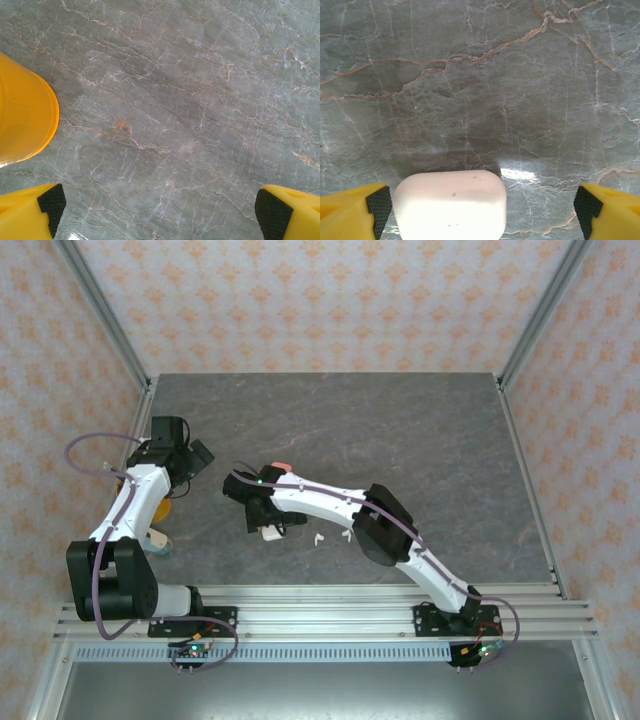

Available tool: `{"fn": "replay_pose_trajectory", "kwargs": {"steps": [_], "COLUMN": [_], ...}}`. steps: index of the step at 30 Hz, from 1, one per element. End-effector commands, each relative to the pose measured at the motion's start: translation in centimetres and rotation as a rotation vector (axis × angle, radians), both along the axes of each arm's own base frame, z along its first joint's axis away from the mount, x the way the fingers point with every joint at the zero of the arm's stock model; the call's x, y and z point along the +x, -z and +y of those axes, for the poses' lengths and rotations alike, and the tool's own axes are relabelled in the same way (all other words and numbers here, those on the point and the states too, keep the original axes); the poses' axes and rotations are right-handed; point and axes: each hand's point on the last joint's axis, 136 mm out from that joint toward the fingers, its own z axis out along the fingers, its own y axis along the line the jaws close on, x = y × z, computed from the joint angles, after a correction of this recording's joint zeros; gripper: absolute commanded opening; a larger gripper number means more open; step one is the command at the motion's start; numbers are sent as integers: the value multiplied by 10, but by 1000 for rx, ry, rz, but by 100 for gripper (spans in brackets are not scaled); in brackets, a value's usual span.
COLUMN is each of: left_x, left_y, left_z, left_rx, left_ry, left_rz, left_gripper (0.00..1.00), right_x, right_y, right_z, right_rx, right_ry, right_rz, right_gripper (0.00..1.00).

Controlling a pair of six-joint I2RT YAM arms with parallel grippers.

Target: Insert wireless bluetooth earbuds into charging case

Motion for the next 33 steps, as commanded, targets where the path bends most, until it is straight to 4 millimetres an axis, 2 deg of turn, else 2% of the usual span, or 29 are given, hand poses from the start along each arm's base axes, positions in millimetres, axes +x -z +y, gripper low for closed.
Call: {"fn": "replay_pose_trajectory", "kwargs": {"steps": [1,12,33], "left_x": [4,3,4], "left_y": [-10,-9,-12], "left_z": [1,1,-4], "left_rx": [2,6,-20], "left_ry": [10,25,35], "left_rz": [-28,-29,-43], "left_gripper": [100,100,100], "right_x": [-4,-10,-20], "right_y": [2,14,29], "right_z": [-1,15,4], "right_rx": [-37,-11,-53], "right_ry": [2,-18,-2], "right_rz": [-7,23,44], "right_gripper": [94,89,81]}}
